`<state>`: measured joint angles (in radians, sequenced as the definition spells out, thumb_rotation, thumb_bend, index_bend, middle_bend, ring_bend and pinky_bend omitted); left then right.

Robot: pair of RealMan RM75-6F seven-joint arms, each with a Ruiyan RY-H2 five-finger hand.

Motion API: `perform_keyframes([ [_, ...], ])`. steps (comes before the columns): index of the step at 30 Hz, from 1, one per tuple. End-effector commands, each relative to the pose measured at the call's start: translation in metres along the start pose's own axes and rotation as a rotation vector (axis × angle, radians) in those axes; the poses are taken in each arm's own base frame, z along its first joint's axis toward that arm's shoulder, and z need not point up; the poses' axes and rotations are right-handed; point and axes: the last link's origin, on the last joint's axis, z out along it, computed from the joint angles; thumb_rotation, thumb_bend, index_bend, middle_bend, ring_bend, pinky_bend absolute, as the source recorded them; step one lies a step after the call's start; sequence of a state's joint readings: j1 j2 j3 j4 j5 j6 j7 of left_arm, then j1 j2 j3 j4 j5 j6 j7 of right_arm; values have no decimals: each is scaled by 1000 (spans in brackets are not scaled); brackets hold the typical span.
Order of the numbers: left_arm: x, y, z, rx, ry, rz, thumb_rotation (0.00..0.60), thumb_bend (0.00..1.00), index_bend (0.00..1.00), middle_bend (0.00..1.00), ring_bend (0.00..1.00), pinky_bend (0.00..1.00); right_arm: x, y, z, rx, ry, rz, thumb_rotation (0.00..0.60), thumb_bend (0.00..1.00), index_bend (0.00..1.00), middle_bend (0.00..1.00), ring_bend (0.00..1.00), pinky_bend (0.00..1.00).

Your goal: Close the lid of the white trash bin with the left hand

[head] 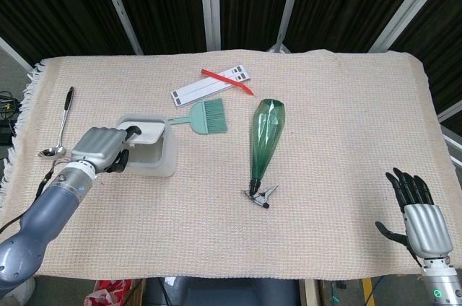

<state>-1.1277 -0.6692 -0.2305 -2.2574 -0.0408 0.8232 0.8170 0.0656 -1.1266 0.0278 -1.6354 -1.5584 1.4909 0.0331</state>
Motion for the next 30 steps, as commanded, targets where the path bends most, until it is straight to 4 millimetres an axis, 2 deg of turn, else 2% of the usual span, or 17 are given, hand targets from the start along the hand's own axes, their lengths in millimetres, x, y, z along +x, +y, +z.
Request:
perform_keyframes([
  [1, -6, -5, -6, 2, -29, 52, 600, 695, 176, 1000, 924, 1000, 0, 0, 0, 0, -1, 2, 600, 211, 0, 0, 0, 0],
  [15, -32, -17, -1, 10, -82, 75, 600, 695, 155, 1000, 924, 1000, 0, -1, 0, 0, -3, 9, 600, 211, 0, 0, 0, 0],
  [30, -54, -18, 12, 6, -76, 107, 600, 695, 156, 1000, 924, 1000, 0, 1, -2, -9, -10, 24, 600, 210, 0, 0, 0, 0],
])
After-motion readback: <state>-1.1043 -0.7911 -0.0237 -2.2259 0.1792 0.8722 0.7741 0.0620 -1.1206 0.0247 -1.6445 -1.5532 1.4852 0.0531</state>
